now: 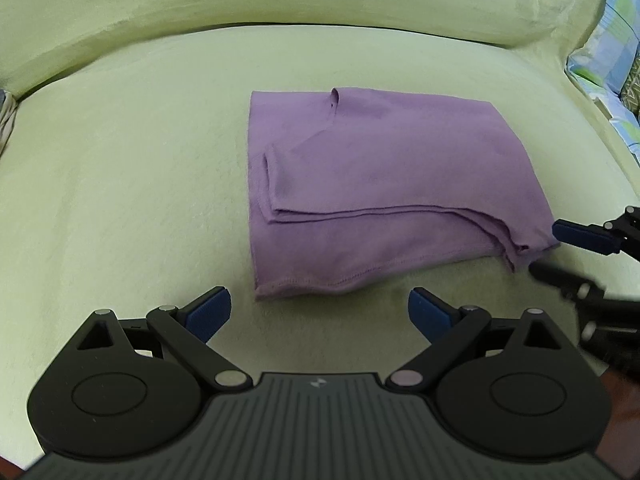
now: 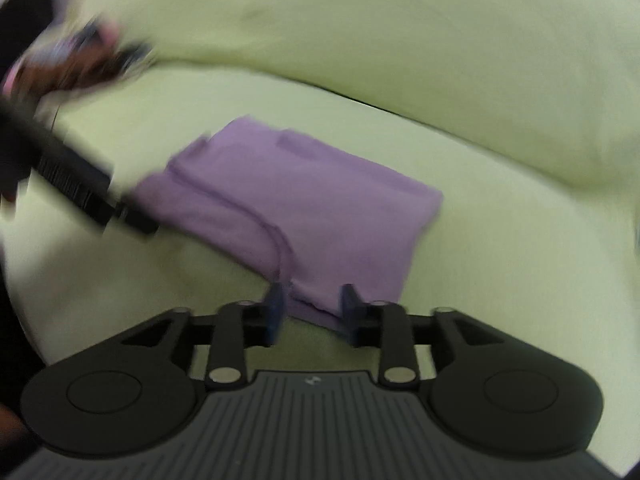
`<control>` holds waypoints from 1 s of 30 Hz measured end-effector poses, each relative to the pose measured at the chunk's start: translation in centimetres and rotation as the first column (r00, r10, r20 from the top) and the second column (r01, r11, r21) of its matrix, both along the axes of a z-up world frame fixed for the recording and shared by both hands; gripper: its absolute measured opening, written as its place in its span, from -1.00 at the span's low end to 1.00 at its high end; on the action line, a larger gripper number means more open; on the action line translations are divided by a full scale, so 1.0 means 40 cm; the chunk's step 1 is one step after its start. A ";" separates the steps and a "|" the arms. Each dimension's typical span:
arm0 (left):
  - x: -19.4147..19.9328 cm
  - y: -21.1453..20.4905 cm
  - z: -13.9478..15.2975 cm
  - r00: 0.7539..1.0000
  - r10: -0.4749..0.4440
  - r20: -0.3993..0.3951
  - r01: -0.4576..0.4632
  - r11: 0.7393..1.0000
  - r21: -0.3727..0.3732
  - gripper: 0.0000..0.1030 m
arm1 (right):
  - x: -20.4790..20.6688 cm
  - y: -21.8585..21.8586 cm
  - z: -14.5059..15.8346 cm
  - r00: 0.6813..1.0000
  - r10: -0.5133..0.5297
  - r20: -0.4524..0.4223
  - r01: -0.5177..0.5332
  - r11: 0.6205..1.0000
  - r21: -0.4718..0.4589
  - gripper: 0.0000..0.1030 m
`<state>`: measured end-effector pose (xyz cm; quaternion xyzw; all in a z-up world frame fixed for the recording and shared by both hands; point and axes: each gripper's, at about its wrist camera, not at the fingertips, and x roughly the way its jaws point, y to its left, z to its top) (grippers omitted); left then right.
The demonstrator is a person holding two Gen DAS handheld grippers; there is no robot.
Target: Fold clothes
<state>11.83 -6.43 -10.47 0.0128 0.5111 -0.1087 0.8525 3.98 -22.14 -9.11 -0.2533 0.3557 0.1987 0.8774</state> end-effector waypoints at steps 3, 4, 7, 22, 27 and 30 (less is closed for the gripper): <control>0.007 0.000 -0.007 1.000 0.003 -0.006 -0.003 1.000 -0.012 0.88 | -0.018 0.037 -0.026 0.991 0.130 0.035 -0.122 0.979 -0.163 -0.27; 0.005 0.001 -0.007 1.000 0.003 -0.007 -0.003 1.000 -0.015 0.88 | -0.022 0.043 -0.032 0.986 0.161 0.041 -0.149 0.967 -0.207 -0.28; 0.004 -0.003 -0.011 1.000 -0.007 -0.009 0.006 1.000 -0.015 0.88 | -0.019 0.046 -0.038 0.979 0.202 0.042 -0.184 0.947 -0.262 -0.35; 0.003 -0.013 -0.022 1.000 -0.018 -0.017 0.017 1.000 -0.021 0.88 | 0.017 0.051 -0.057 0.962 0.272 -0.015 -0.267 0.929 -0.258 -0.76; 0.003 -0.019 -0.021 1.000 -0.026 -0.012 0.025 0.999 -0.019 0.88 | 0.034 0.018 -0.024 0.978 0.207 0.013 -0.204 0.971 -0.128 -0.95; 0.006 -0.025 -0.020 1.000 -0.028 -0.010 0.028 0.999 -0.022 0.88 | 0.038 0.004 -0.011 0.988 0.142 0.053 -0.138 0.988 -0.064 -0.95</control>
